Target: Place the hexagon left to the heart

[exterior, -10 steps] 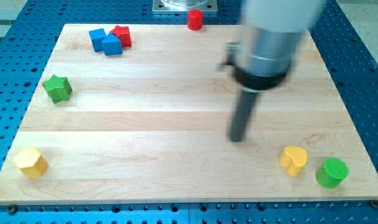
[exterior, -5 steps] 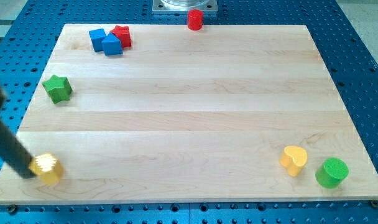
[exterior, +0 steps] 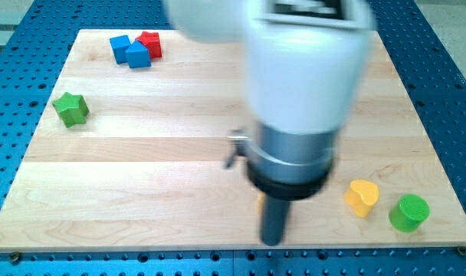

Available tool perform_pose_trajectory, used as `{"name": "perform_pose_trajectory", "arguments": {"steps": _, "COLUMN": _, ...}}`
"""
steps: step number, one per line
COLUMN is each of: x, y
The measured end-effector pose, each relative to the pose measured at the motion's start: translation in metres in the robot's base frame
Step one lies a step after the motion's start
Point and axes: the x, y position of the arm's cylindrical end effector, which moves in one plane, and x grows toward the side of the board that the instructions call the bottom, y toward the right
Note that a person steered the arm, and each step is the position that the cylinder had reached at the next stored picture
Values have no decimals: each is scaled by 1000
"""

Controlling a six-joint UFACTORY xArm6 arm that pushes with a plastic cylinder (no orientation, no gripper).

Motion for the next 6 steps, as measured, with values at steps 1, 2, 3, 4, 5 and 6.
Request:
{"name": "perform_pose_trajectory", "arguments": {"steps": 1, "x": -10, "y": -79}}
{"name": "perform_pose_trajectory", "arguments": {"steps": 2, "x": -26, "y": -77}}
{"name": "perform_pose_trajectory", "arguments": {"steps": 3, "x": -39, "y": -6}}
{"name": "perform_pose_trajectory", "arguments": {"steps": 4, "x": -38, "y": 58}}
{"name": "perform_pose_trajectory", "arguments": {"steps": 5, "x": -43, "y": -4}}
{"name": "perform_pose_trajectory", "arguments": {"steps": 6, "x": -99, "y": -171}}
